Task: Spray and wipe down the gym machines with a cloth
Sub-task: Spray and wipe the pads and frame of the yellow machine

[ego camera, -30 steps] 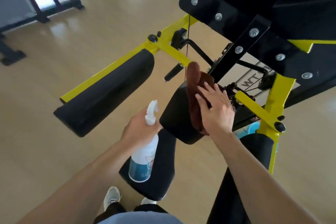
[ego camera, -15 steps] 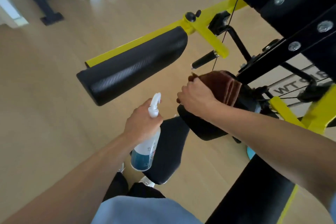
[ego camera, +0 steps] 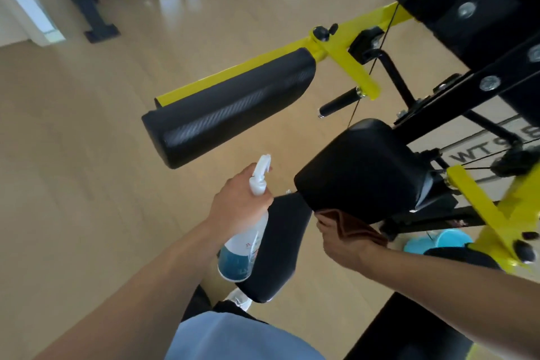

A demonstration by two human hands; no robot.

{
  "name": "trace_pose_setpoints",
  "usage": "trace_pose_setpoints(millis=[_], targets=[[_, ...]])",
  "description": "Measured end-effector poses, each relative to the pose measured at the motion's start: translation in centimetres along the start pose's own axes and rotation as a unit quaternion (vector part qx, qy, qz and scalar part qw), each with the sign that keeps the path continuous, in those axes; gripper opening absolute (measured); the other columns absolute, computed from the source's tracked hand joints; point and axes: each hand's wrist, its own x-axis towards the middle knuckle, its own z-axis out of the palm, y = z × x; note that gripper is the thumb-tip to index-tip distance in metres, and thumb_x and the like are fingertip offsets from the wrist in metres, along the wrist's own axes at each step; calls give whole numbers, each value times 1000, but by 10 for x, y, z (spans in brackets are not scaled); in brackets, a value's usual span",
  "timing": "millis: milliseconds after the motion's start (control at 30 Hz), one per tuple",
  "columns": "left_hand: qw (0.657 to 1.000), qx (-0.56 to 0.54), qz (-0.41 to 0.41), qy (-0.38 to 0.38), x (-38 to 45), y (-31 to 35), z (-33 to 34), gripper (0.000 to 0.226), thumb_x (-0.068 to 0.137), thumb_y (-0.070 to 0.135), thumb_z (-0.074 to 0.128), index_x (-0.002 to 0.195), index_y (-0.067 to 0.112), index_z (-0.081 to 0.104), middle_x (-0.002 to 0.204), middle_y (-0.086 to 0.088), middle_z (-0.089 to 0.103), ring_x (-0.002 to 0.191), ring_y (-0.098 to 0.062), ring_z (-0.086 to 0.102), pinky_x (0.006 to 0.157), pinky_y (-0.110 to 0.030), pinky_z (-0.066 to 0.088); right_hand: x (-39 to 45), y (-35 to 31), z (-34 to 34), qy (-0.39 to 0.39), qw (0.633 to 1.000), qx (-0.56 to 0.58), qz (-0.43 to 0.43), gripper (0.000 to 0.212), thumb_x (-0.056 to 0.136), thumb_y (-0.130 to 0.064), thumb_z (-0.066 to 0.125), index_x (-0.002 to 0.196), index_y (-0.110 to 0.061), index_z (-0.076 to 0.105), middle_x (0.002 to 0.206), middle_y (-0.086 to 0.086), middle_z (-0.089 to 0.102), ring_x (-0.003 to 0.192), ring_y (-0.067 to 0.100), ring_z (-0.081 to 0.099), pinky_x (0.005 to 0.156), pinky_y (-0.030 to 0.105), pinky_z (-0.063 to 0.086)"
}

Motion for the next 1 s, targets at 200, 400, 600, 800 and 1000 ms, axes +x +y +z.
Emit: trace_pose_setpoints(millis=[200, 400, 600, 800, 1000], targets=[[997, 21, 59, -45, -2, 33, 18, 31, 81, 32, 60, 108, 45, 55, 78, 8, 67, 74, -14, 66, 69, -38, 55, -63, 24, 16, 314, 938, 101, 107, 26, 90, -17, 57, 102, -15, 79, 121, 7, 75, 138, 34, 56, 125, 49, 18], [992, 62, 110, -21, 8, 75, 20, 26, 86, 32, 60, 110, 43, 59, 82, 8, 67, 75, -13, 66, 62, -32, 51, -121, 37, -4, 530, 743, 173, 369, 24, 104, -20, 62, 124, -16, 74, 138, 0, 68, 151, 27, 40, 127, 54, 25], [981, 105, 158, -45, 31, 108, 17, 33, 81, 32, 63, 103, 7, 64, 58, 10, 48, 53, -10, 48, 51, -27, 33, -76, -9, -83, 609, 160, 533, 565, 19, 101, -22, 62, 111, -31, 75, 135, -6, 69, 140, 17, 54, 117, 32, 43], [957, 138, 223, -128, 53, 140, 10, 24, 85, 29, 62, 107, 21, 68, 63, 6, 58, 56, -10, 56, 50, -24, 37, -78, 17, -113, 434, -438, 574, 539, 34, 108, -50, 48, 127, -30, 67, 116, -7, 71, 102, 15, 69, 96, 35, 58], [928, 178, 283, -165, 60, 143, 13, 42, 83, 21, 66, 121, 5, 59, 69, -8, 53, 66, -22, 63, 53, -38, 43, -55, 20, -86, 328, -369, 721, 486, 60, 83, -78, 65, 124, -34, 69, 114, -4, 73, 104, 22, 67, 91, 43, 55]])
